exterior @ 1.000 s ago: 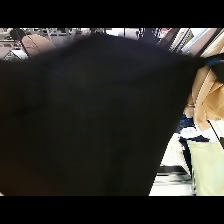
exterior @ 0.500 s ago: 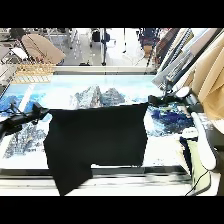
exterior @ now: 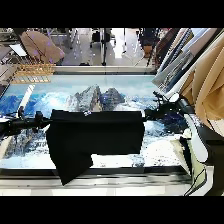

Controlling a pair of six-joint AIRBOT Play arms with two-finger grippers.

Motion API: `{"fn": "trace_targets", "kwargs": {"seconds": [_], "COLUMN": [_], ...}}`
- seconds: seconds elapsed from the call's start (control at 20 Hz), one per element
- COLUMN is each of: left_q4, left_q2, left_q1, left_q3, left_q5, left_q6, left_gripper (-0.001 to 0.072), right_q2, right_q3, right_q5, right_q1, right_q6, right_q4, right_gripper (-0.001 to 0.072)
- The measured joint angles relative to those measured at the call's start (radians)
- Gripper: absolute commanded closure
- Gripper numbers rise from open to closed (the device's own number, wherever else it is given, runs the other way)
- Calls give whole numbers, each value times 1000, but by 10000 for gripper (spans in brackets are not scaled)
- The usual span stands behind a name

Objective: Fold the clothes and pants, and hang the long-sleeved shirts on hangers.

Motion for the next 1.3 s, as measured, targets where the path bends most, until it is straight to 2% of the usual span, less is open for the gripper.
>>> {"fn": "trace_targets", "kwargs": {"seconds": [0.05,0.1,0.15,0.25,0.3,0.35,0.4,0.5,0.6,0.7,0.95,1.3], "left_q4": [11,19,26,33,40,54,79,169,254,301,353,443], "left_q2": [-2,-3,-4,-5,-5,-5,-4,13,70,157,375,505], "left_q1": [5,8,10,15,19,24,28,32,35,37,35,35], "left_q3": [1,2,2,3,3,3,2,-24,-114,-243,-508,-599], "left_q5": [-3,-3,-4,-22,-43,-73,-110,-193,-216,-187,-111,-94], "left_q6": [-11,-16,-22,-24,-21,-15,-11,-5,-1,13,52,35], "left_gripper": [427,222,198,198,225,311,356,356,353,341,341,342], "right_q2": [-1,-2,-2,0,6,14,26,66,130,219,403,441], "right_q3": [0,0,0,-2,-5,-13,-25,-79,-172,-291,-522,-587], "right_q5": [14,23,30,48,54,64,71,89,92,76,-66,-160], "right_q1": [4,8,11,14,14,14,14,16,24,47,173,367], "right_q6": [-1,-5,-7,-7,-7,-7,-7,-22,-49,-86,-177,-200], "right_q4": [-8,-11,-11,-12,-13,-16,-19,-24,-26,-27,-87,-229], "right_gripper": [419,382,382,381,379,379,379,379,379,379,379,380]}}
